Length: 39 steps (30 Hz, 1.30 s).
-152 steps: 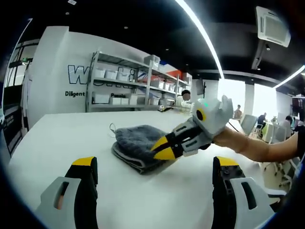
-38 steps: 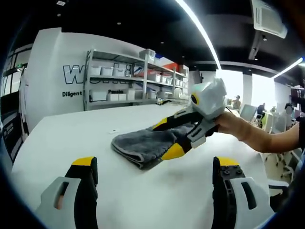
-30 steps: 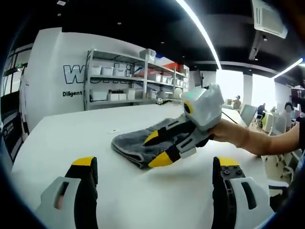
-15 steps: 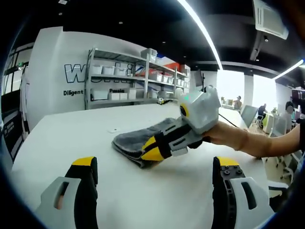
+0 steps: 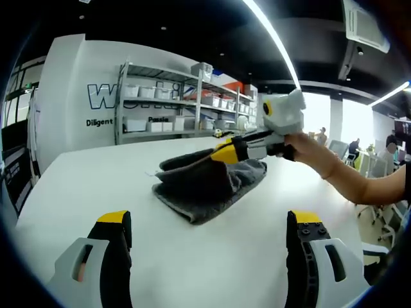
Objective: Open the folded towel by lifting each exposed corner and separating the folded layers until the towel lies flat within the target outline without major curled edges
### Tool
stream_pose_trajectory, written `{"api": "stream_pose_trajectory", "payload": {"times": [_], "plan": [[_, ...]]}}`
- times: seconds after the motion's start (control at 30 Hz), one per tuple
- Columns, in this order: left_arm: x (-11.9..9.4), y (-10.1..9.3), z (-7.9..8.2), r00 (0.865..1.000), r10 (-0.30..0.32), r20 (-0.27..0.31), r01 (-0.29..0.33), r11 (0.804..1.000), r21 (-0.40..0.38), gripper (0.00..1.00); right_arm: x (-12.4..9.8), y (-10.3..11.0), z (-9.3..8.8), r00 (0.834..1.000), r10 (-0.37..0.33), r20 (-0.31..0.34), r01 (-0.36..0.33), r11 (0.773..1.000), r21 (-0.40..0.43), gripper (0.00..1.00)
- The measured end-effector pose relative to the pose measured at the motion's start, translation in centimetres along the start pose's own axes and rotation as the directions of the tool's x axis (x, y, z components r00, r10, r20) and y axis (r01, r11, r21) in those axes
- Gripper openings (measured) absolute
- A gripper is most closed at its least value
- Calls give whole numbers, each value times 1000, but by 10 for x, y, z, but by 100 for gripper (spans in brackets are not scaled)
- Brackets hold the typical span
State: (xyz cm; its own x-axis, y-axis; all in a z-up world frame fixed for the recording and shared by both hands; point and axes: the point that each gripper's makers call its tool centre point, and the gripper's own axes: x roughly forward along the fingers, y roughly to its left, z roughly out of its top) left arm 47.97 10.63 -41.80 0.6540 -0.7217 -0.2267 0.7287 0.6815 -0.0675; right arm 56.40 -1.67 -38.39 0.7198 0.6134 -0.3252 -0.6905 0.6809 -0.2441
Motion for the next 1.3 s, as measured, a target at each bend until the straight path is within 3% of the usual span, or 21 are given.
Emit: {"api": "stream_pose_trajectory", "payload": {"times": [0.13, 0.4, 0.73, 0.87, 1.13, 1.3], "plan": [[1, -1, -2, 1000, 2, -8, -2, 1000, 5, 99, -21, -29, 6, 997, -70, 18, 70, 997, -10, 2], [2, -2, -6, 1000, 4, -19, -3, 1000, 7, 99, -81, -93, 10, 974, -223, 43, 223, 975, 10, 2], [3, -2, -11, 999, 12, -41, -11, 1000, 14, 99, -135, -146, -14, 932, -362, -15, 362, 932, -13, 2], [3, -2, -12, 999, 15, -48, -14, 1000, 21, 99, -160, -171, -27, 906, -421, -46, 420, 907, -20, 1], [5, -6, -19, 996, 11, -86, -5, 998, 70, 99, -189, -210, -55, 866, -487, -117, 484, 873, -50, 1], [8, -11, -23, 994, 1, -106, 8, 996, 88, 99, -206, -238, -75, 830, -535, -160, 535, 844, -46, 1]]}}
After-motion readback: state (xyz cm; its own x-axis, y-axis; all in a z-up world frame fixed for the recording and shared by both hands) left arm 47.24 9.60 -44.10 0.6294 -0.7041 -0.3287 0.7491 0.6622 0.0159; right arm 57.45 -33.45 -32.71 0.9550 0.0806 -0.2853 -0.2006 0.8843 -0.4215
